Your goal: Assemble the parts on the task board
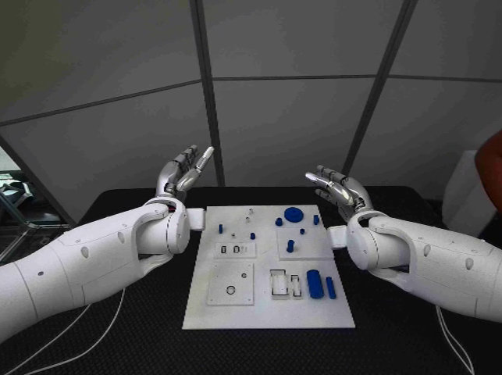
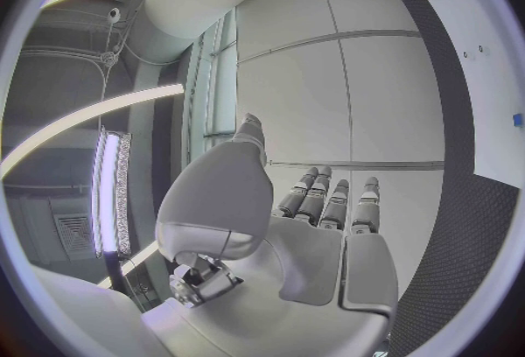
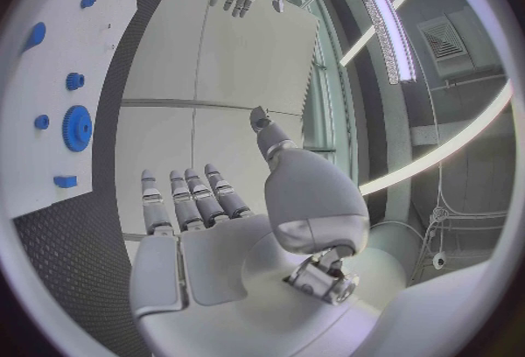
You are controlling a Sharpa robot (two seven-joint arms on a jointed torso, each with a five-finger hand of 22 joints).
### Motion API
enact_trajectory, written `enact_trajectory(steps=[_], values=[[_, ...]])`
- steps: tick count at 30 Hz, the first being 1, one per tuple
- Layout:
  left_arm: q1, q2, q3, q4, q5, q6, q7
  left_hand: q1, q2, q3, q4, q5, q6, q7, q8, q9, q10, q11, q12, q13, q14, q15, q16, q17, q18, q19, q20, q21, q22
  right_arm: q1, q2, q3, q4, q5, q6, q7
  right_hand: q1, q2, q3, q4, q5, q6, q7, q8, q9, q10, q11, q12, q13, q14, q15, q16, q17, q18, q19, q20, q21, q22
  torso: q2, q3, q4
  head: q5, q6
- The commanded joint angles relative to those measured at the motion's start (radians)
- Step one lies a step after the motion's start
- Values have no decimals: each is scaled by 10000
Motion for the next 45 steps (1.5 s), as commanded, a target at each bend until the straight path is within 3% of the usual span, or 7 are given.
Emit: enact_trajectory(steps=[1,5,8,14,31,38,45], values=[[42,72,51,-165,-458,905,-66,516,115,-131,76,63,323,196,126,46,388,190,235,61,405,173,92,55,-41,273,181,183,83,51,111,34,-330,-953,1764,-640,1783,-80,547,44,133,2396,982,491,248,2781,670,498,246,3364,596,763,331,170,2834,115,1375,724,-1,-1,-2,1,1],[43,76,55,-176,-461,913,-67,761,274,-290,-221,61,1131,605,354,146,1507,628,753,151,2012,486,381,225,-17,1579,397,802,402,71,195,59,-595,-1146,2158,-791,2592,-236,810,-114,183,5040,922,1071,493,5746,564,1064,433,5777,484,1466,489,277,4675,73,2473,1174,-1,-1,-2,1,1],[65,-512,54,24,-341,1290,33,964,396,-395,-504,61,2506,936,765,333,3626,1081,1596,354,5369,784,1240,598,-70,4701,518,2309,1114,401,156,66,-1230,-4011,1752,-487,2868,-345,968,-103,205,5551,732,1107,457,6429,338,1068,368,6596,222,1638,479,359,5330,-88,2931,1339,135,-5,-48,16,-87],[103,-1006,55,557,-543,1854,-108,1325,588,-517,-1036,92,4852,1140,1463,624,5297,1306,2015,308,8478,727,2170,1033,-9,7022,257,3448,1446,780,108,66,-1247,-5539,1806,-772,3137,-568,1322,-85,304,6246,472,1005,347,7389,53,836,298,7807,-192,1771,512,336,6138,-549,3814,1728,327,31,-100,19,-110],[347,-2124,102,2613,-1363,1910,-348,2052,560,-794,-2036,158,6178,1122,1659,742,7220,991,2116,323,9526,419,1935,1279,-45,7833,-80,3593,1281,1915,15,67,-931,-10762,2333,-2696,3308,-1176,1930,-88,298,7587,-52,661,359,9033,-668,291,298,11763,-1395,3183,1754,365,7720,-1714,7703,3893,1317,48,71,-107,187],[403,-2262,114,3143,-1390,1935,-404,1966,592,-930,-2086,157,6166,1153,1532,719,7223,1039,1938,302,9377,485,1750,1289,-57,7695,-26,3471,1186,2041,121,68,-685,-13094,3009,-3803,3093,-1530,2108,-76,129,7669,-66,408,345,8657,-685,273,284,12266,-1452,4278,2664,357,8091,-1802,8525,4389,1674,44,167,-200,326],[412,-2306,134,3550,-1396,2099,-429,1903,616,-1014,-2114,153,6094,1180,1422,692,7123,1086,1782,285,9358,510,1682,1315,-49,7680,3,3440,1145,2064,246,68,-582,-14206,3378,-4153,2920,-1690,2099,-67,132,7493,16,275,319,8056,-572,290,306,12172,-1361,5983,3746,-111,9512,-1702,10627,7355,1865,32,239,-277,388]])
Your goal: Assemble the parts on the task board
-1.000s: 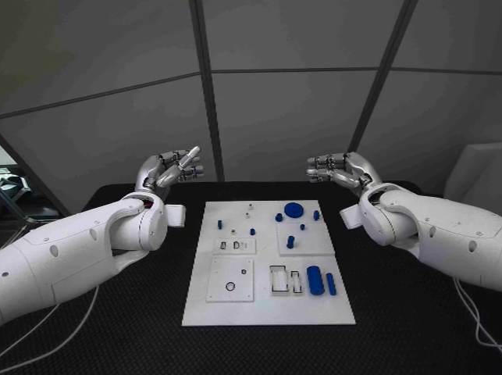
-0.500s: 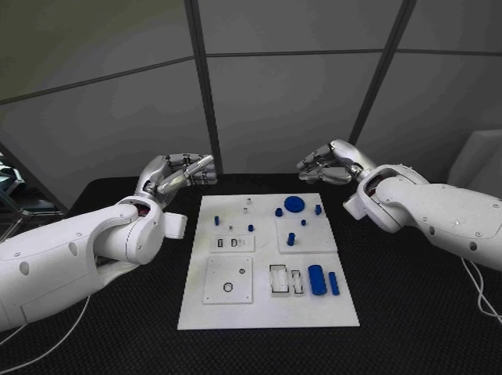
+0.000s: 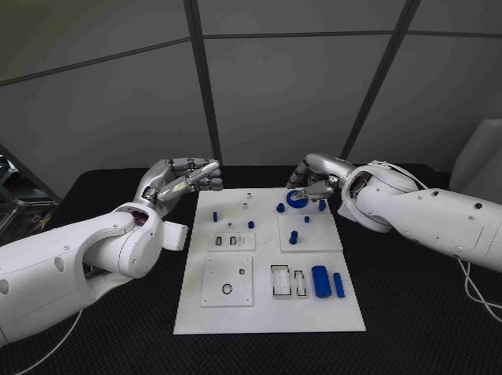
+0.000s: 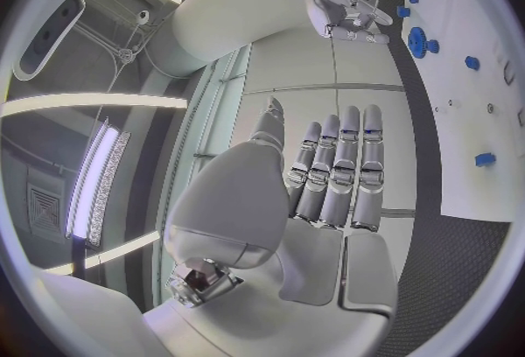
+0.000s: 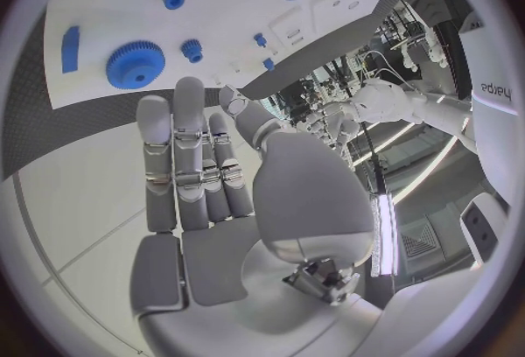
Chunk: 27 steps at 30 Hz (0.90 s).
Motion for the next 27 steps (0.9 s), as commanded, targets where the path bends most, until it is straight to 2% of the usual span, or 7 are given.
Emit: enact_trajectory(steps=[1,7,11,16,22,27], values=[[25,-5,31,173,-134,267,-9,-72,80,-74,-14,37,-44,35,-58,-13,-38,53,-78,-15,-80,-1,-40,16,-51,-52,-14,-67,-18,43,65,11,33,-1516,584,-597,11,-65,18,3,-8,-144,52,-28,-17,-260,49,-30,-1,406,93,512,296,-344,483,54,694,1037,190,-11,70,-28,38],[26,1,46,289,-134,336,-45,-94,94,-95,-18,37,-54,39,-82,-18,-71,63,-122,-18,-89,5,-60,22,-48,-34,-8,-62,-24,46,217,11,36,-1880,668,-749,59,-49,-110,5,-6,-336,93,-25,-17,-468,105,-26,14,341,165,2359,1843,-563,1095,132,1700,2515,276,1,113,-54,63],[26,3,49,317,-134,366,-62,-107,101,-107,-18,37,-62,44,-96,-21,-86,68,-143,-18,-99,9,-74,25,-48,-27,-4,-62,-28,47,301,10,10,-2008,682,-834,70,-17,-168,2,-1,-436,91,-24,-18,-506,113,-26,17,284,186,3143,2531,-643,1293,159,2053,3043,298,1,130,-50,74],[27,-3,52,328,-134,376,-75,-113,105,-112,-19,37,-65,45,-102,-23,-93,71,-154,-18,-105,12,-81,26,-48,-24,-2,-62,-30,47,433,10,-98,-2064,722,-896,80,46,-185,6,33,-519,89,-31,-22,-483,116,-22,22,246,195,3704,3013,-700,1435,176,2304,3422,291,-2,110,-11,2],[28,-11,60,350,-134,363,-80,-129,121,-129,-24,43,-97,38,-138,-33,-110,82,-187,-17,-118,19,-103,32,-49,-15,4,-63,-38,48,602,9,-260,-2093,878,-935,90,103,-152,1,103,-809,42,-54,-62,-312,101,-11,28,163,202,4102,3264,-719,1458,180,2447,3600,298,-3,115,15,-47],[29,-46,72,374,-133,354,-86,-136,136,-149,-41,47,-153,0,-190,-48,-120,95,-224,-13,-122,26,-124,43,-47,-5,10,-66,-49,48,695,8,-330,-2161,1061,-1045,70,122,-117,2,112,-1060,-6,-58,-78,-239,99,-27,11,138,207,4425,3514,-755,1536,185,2597,3832,355,8,129,26,-35]])
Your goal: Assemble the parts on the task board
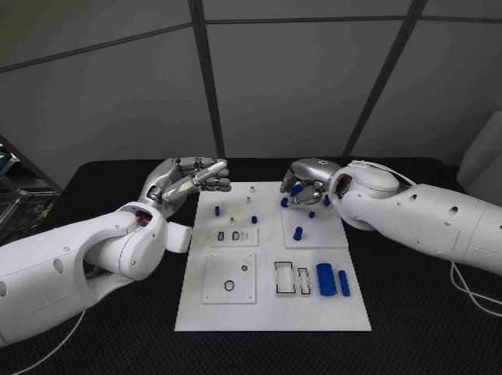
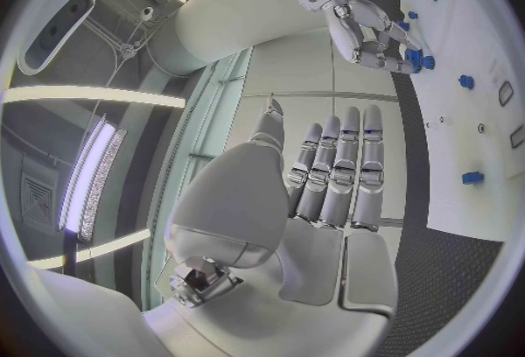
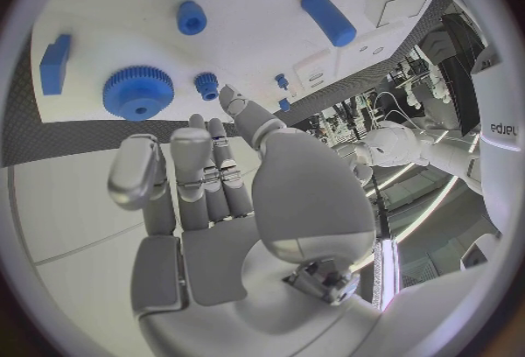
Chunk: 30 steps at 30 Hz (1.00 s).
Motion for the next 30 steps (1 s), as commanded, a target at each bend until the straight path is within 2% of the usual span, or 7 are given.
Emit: enact_trajectory(steps=[1,6,16,24,30], values=[[20,-22,22,38,-66,114,20,-47,47,-70,-17,48,-65,-15,-65,-12,-49,24,-67,-5,-86,-8,-53,11,-48,-5,11,-66,-13,29,54,5,-41,-234,323,-176,13,67,20,10,56,-163,-23,-59,-14,85,11,-31,-12,62,64,107,61,-138,74,17,59,59,62,9,14,-2,5],[25,-36,28,56,-66,143,11,-49,49,-72,-17,48,-67,-16,-68,-13,-50,24,-70,-4,-87,-7,-55,12,-48,-4,11,-66,-14,29,160,4,-133,-276,472,-260,12,98,39,17,58,-293,-76,-58,-16,87,14,-30,-19,51,68,257,184,-156,113,25,126,168,113,3,42,-43,8],[32,-35,42,68,-66,174,16,-49,50,-72,-17,48,-68,-15,-69,-13,-50,24,-71,-4,-88,-7,-55,12,-48,-4,12,-66,-15,29,342,3,-312,-320,650,-310,-21,263,161,47,72,-351,-106,-30,0,240,-9,-21,-20,45,52,537,412,-189,202,24,260,382,110,16,32,-24,-87],[37,-39,53,68,-66,199,8,-62,70,-76,-13,49,-70,-5,-78,-15,-53,21,-84,-3,-92,-6,-65,15,-48,-2,14,-68,-19,29,375,2,-354,-373,686,-333,-139,550,512,76,96,29,29,67,46,579,-69,-15,-24,9,1,843,610,-233,310,-10,430,654,108,14,34,-8,-150],[41,-56,56,60,-64,222,-7,-66,76,-77,-12,49,-70,-2,-81,-15,-56,21,-89,-3,-94,-5,-68,16,-48,-1,15,-69,-20,29,350,2,-358,-492,732,-407,-176,586,664,52,98,216,53,92,56,680,-71,-27,-30,-14,3,922,634,-249,348,-20,490,752,120,10,32,3,-177]])
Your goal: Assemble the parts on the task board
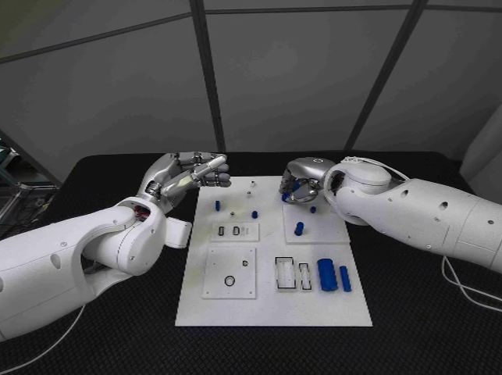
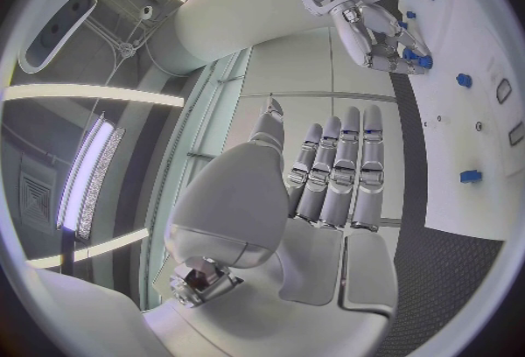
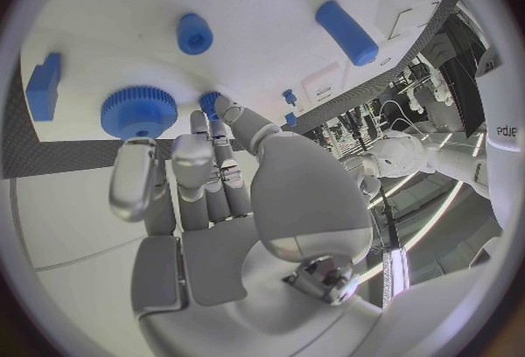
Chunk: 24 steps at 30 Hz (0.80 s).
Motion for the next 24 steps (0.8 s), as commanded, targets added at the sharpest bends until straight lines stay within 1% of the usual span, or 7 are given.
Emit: enact_trajectory(steps=[1,9,13,15,20,22,24], values=[[20,-5,16,14,-57,147,24,-68,79,-51,15,49,-71,0,-50,-17,-42,5,-56,-5,-95,-4,-70,17,-49,-2,15,-69,-13,28,-5,5,-2,-212,149,-92,-31,100,67,10,61,77,9,27,8,73,0,-28,-11,-14,4,52,5,-93,62,-21,46,12,0,-2,1,9,-39],[22,-4,17,0,-56,175,8,-70,82,-53,15,48,-71,2,-52,-17,-44,6,-60,-5,-98,-3,-73,17,-49,-2,16,-70,-15,27,47,4,-43,-268,229,-83,-45,83,184,-15,62,231,15,42,14,103,5,-32,-16,-34,9,113,20,-98,64,-18,74,47,0,3,-6,19,-61],[25,-18,17,1,-56,175,4,-78,92,-61,14,46,-74,6,-62,-19,-58,12,-79,-6,-113,2,-89,19,-50,-5,19,-75,-21,27,51,4,6,-275,99,-1,-74,151,333,7,57,541,-63,115,46,346,-70,0,4,-40,-41,227,93,-128,156,-44,175,236,3,-5,-10,18,-68],[27,-22,18,1,-56,177,2,-78,92,-61,14,46,-74,6,-62,-19,-58,12,-79,-6,-113,2,-89,19,-50,-5,19,-75,-21,27,35,4,43,-276,-61,47,-77,166,373,8,60,617,-86,126,53,424,-97,3,9,-42,-60,258,111,-143,200,-61,216,319,0,-7,-10,26,-72],[30,-30,19,-16,-56,185,-3,-80,98,-63,12,45,-74,9,-66,-19,-67,15,-90,-7,-118,4,-95,20,-50,-4,20,-75,-23,26,-76,5,209,-259,-823,176,-38,175,481,-19,71,755,-128,125,67,574,-145,-9,11,-55,-103,316,125,-171,276,-104,295,468,-4,1,-6,37,-41],[31,-34,19,-22,-56,187,-3,-80,98,-63,12,45,-74,9,-66,-19,-67,15,-90,-7,-118,4,-95,20,-50,-4,20,-75,-23,25,-123,6,274,-246,-1163,203,-11,174,518,-33,75,777,-132,119,70,596,-152,-15,10,-59,-110,326,123,-172,277,-113,303,477,-6,-7,-8,44,-28],[32,-38,19,-26,-56,188,-3,-80,98,-63,12,45,-74,9,-66,-19,-67,15,-90,-7,-118,4,-95,20,-50,-4,20,-75,-23,25,-146,7,309,-239,-1380,209,-6,170,524,-37,74,781,-132,117,70,600,-154,-16,9,-60,-110,329,124,-174,284,-115,309,489,-3,-10,-9,49,-13]])
